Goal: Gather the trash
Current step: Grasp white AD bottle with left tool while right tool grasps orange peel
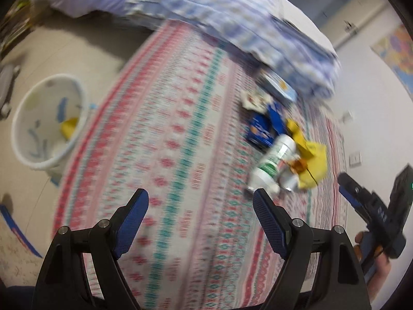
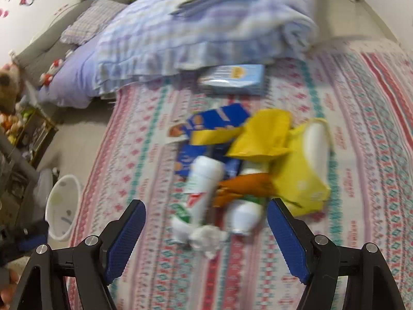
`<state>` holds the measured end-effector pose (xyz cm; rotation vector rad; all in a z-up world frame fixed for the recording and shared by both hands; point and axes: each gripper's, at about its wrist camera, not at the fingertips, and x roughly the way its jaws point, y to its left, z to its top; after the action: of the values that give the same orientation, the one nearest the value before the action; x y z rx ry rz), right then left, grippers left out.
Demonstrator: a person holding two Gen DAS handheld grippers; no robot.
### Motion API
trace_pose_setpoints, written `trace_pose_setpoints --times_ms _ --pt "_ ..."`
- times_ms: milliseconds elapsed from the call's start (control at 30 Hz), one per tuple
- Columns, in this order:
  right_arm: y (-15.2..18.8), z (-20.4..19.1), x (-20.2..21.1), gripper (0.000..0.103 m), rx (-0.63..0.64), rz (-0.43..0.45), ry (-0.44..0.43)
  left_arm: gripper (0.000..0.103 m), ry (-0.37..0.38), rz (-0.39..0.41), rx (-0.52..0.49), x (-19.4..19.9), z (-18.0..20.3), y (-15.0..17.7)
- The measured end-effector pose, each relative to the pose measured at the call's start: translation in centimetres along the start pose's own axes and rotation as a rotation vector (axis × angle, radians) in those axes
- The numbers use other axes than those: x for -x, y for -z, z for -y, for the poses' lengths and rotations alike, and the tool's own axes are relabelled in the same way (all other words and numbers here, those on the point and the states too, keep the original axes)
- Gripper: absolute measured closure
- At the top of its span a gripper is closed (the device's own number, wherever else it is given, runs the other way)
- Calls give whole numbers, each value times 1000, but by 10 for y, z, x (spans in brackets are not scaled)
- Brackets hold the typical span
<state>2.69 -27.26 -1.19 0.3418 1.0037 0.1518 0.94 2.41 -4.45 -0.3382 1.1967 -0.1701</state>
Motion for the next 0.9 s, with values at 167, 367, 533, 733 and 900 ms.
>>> trace_pose_setpoints --times_ms 167,367,533,733,900 --pt "2 29 -1 21 -61 -18 22 18 -23 -13 -99 -30 50 -5" --pt "-1 39 1 29 -86 -13 -3 18 -62 -54 -253 -70 97 -12" --pt "-3 47 0 47 -82 -27 -7 18 -126 -90 -319 -103 115 -22" --pt "-7 52 -8 47 -69 -45 6 57 -110 -132 -317 -131 114 -28" --pt "-7 46 -17 47 -19 -73 12 59 -48 -111 -227 -114 98 -36"
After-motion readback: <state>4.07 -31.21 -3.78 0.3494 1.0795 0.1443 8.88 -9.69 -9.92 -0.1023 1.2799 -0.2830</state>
